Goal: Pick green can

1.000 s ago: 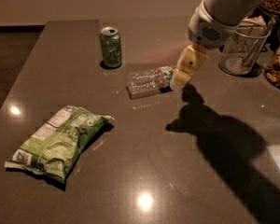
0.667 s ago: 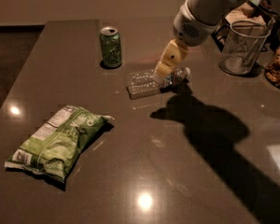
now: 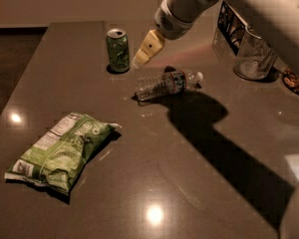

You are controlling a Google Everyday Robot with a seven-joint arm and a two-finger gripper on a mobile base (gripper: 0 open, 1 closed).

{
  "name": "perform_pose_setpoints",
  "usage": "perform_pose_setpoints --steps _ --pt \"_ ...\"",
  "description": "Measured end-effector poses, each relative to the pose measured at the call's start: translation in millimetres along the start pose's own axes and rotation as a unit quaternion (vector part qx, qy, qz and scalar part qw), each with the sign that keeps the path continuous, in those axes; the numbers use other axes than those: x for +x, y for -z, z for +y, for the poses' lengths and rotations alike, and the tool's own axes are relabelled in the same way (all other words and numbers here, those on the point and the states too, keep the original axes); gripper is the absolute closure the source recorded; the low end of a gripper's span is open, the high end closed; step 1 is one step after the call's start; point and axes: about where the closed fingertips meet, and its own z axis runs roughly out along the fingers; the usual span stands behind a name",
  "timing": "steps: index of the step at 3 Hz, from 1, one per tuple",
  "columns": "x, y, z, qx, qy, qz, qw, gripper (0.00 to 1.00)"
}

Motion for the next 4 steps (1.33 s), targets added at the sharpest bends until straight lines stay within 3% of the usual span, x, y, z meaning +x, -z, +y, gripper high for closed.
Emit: perform_pose_setpoints --steps 2,4 --pt "-47 -49 -5 -0.005 -0.024 -0.017 0.9996 0.00" --pt "-76 -76 3 -0.018 -0.034 -0.030 0.9988 0.00"
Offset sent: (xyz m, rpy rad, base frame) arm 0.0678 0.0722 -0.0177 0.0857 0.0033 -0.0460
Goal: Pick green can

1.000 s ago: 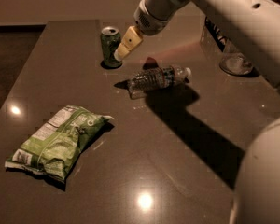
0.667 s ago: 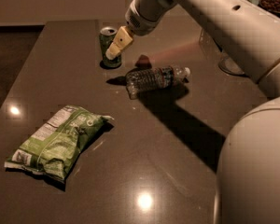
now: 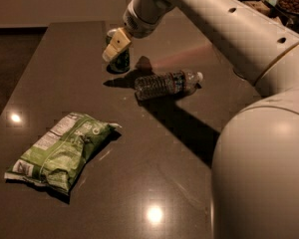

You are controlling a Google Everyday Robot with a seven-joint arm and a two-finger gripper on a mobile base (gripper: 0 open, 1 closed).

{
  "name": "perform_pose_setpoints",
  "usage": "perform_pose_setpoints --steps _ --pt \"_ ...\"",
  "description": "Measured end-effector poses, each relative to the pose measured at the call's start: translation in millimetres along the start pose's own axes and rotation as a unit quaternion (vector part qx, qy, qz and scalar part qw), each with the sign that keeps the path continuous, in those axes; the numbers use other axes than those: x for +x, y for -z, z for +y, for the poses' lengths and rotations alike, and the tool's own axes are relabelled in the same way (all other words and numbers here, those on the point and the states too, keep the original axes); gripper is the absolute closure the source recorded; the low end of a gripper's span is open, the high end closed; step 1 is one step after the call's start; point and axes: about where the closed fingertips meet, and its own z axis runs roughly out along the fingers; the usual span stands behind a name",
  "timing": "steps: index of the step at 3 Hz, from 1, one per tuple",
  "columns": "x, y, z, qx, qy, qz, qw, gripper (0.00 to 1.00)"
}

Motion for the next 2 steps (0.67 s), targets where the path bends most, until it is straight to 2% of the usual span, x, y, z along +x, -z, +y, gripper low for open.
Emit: perform_pose_setpoints --steps 1,2 --pt "-12.1 -9.6 2.3 0.000 0.002 -0.001 1.0000 0.00" --pt "-16.2 -14.4 1.7 -0.004 0.000 0.001 1.0000 0.26"
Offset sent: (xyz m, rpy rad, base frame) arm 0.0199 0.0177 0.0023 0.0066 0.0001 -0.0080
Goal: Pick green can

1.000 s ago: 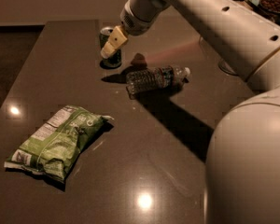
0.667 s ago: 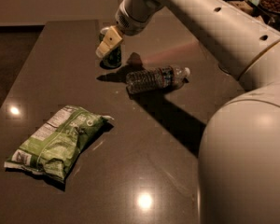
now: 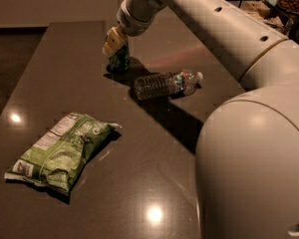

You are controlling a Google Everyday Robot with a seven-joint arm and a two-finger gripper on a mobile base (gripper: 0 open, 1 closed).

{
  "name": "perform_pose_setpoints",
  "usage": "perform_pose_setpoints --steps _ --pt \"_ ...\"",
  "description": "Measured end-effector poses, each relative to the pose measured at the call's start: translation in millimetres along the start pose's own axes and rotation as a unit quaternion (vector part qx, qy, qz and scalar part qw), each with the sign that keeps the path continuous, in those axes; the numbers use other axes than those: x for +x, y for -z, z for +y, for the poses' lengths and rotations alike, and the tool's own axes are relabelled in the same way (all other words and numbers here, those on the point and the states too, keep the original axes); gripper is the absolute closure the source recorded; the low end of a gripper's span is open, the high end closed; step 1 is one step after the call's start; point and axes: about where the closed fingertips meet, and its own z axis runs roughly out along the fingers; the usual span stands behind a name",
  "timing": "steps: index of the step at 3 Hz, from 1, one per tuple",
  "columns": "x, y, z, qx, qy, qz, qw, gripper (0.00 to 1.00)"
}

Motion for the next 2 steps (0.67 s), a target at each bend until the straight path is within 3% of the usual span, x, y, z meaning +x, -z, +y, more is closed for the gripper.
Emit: perform_pose_setpoints --steps 2 --pt "-1 20 12 -0.021 0.017 -0.006 0.9996 0.72"
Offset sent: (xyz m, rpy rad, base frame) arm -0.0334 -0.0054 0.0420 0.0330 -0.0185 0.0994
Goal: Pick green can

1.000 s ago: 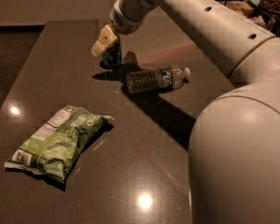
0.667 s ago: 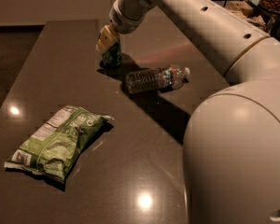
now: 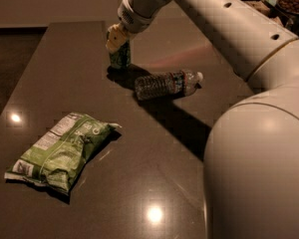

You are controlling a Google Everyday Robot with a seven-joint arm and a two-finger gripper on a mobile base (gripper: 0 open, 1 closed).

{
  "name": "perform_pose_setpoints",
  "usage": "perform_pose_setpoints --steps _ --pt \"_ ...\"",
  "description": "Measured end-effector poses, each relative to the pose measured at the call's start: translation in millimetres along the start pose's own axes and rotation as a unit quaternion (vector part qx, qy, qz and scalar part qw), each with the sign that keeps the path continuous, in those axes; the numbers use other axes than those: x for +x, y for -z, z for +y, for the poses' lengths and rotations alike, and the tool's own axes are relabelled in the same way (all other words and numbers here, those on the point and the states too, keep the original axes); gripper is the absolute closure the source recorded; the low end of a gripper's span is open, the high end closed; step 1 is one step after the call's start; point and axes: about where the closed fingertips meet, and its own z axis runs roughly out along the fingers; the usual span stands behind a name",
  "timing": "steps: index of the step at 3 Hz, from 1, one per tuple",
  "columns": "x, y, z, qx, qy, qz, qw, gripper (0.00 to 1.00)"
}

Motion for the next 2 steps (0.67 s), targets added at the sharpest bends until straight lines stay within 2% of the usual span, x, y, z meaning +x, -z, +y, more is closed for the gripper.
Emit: perform_pose_setpoints --steps 1,2 --pt "-10 23 15 -0.014 0.027 -0.012 0.9995 0.96" --pt "-24 50 33 -0.029 0.059 -0.032 0.9973 1.00"
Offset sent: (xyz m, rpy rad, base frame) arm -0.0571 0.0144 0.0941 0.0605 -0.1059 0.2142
